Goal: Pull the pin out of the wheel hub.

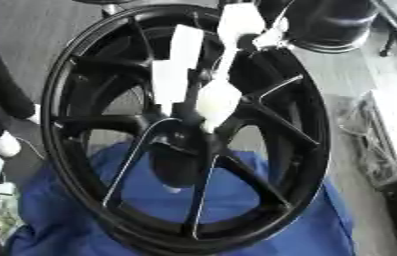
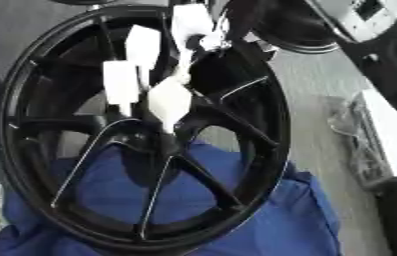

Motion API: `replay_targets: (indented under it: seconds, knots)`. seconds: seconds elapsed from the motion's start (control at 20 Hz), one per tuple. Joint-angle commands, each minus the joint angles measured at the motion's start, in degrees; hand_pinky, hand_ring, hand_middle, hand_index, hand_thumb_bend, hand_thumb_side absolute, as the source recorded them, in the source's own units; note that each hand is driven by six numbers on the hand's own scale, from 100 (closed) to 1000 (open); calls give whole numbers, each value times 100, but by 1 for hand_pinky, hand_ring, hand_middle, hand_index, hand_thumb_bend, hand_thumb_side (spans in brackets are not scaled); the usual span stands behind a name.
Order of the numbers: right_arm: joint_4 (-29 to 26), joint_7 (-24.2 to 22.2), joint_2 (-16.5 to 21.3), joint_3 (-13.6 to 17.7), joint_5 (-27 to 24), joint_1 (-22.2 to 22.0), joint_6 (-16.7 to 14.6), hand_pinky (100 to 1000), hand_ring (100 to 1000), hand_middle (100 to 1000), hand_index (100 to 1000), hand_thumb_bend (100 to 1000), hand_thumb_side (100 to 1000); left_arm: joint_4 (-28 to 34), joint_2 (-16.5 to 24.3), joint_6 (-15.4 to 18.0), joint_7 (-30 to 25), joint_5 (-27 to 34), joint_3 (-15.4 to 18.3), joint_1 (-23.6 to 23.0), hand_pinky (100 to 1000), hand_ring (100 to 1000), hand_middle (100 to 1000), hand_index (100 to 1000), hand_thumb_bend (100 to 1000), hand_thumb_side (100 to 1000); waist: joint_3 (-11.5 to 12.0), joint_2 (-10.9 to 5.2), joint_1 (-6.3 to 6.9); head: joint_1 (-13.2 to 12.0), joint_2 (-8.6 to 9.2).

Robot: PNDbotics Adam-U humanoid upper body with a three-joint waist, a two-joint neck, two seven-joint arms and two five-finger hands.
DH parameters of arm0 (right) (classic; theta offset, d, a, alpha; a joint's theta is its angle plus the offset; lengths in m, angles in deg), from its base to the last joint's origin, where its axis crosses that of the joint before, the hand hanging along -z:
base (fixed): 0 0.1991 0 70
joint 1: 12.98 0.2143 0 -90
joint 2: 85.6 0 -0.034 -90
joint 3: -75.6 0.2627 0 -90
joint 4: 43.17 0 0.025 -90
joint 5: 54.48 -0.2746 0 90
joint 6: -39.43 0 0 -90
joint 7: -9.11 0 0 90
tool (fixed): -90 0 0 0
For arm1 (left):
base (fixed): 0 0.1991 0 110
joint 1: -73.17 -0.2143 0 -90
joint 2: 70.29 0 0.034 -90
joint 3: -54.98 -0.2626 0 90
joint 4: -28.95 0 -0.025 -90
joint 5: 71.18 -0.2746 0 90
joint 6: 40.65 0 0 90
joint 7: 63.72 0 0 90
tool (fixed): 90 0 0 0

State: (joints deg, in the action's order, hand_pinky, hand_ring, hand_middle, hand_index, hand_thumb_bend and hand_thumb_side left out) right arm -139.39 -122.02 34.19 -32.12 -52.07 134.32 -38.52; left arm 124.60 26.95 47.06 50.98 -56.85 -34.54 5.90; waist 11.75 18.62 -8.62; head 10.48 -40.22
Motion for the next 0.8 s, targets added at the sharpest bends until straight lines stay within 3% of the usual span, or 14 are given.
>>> replay_targets:
  seconds: [0.05, 0.25, 0.45, 0.65, 0.8]
  knots:
    - [-386, 403, 520, 759, 35, -361, -31, 710, 528, 408, 505, 208, 100, 71, 164, 14, 5, -5, 31, 63, 679, 740, 610, 685, 116, 854, -24, -105, 65, -8, 16]
    - [-424, 1280, 855, 1716, 20, -1519, -4, 714, 529, 414, 511, 205, 100, 81, 181, 33, 46, -11, 79, 51, 679, 741, 611, 685, 115, 851, -87, -92, 76, -68, 22]
    - [-117, 1886, 978, 2393, 224, -2519, 77, 718, 536, 419, 515, 221, 100, 110, 207, 64, 106, -29, 139, 32, 680, 742, 612, 685, 115, 848, -164, -99, 91, -106, 16]
    - [416, 2251, 887, 2935, 741, -3240, 212, 727, 553, 436, 531, 244, 100, 122, 230, 87, 180, -60, 201, 6, 679, 742, 613, 685, 115, 845, -225, -114, 90, -160, 8]
    - [760, 2288, 791, 3155, 1037, -3509, 257, 766, 630, 541, 647, 360, 100, 127, 238, 93, 205, -66, 215, 3, 680, 743, 613, 685, 115, 845, -238, -120, 83, -195, -1]
